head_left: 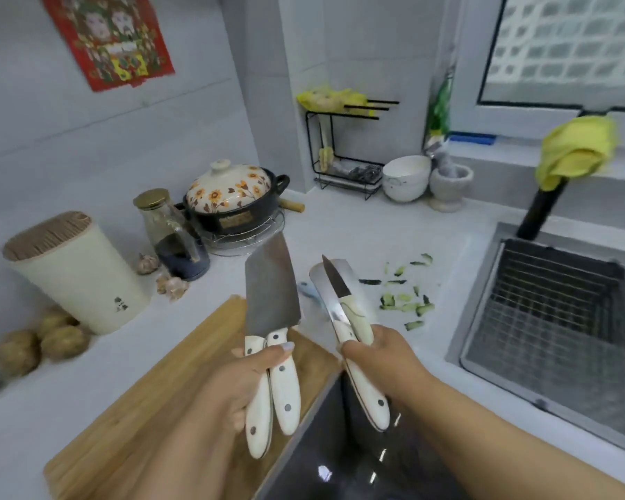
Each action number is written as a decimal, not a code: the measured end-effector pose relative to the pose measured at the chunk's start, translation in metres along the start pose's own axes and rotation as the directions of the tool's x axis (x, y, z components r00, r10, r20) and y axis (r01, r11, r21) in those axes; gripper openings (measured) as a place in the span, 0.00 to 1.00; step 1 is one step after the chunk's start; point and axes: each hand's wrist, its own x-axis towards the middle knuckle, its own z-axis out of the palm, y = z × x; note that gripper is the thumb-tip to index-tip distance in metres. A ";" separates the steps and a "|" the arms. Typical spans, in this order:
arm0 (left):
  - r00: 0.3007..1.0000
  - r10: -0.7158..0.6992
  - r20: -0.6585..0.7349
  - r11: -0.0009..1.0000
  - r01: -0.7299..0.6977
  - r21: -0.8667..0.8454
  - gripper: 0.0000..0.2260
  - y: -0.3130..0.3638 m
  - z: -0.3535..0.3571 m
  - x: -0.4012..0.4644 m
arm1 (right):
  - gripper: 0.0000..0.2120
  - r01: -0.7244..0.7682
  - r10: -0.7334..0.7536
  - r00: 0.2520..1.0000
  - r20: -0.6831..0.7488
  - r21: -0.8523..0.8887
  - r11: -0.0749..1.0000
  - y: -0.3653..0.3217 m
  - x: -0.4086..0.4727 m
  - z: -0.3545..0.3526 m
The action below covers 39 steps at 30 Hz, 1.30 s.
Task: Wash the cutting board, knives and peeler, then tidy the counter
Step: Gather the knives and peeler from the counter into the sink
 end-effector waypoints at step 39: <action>0.710 -0.534 0.460 0.666 0.018 0.746 0.11 -0.161 0.604 -0.036 | 0.06 -0.381 0.692 0.651 -0.312 0.654 0.653 0.344 -0.057 -0.460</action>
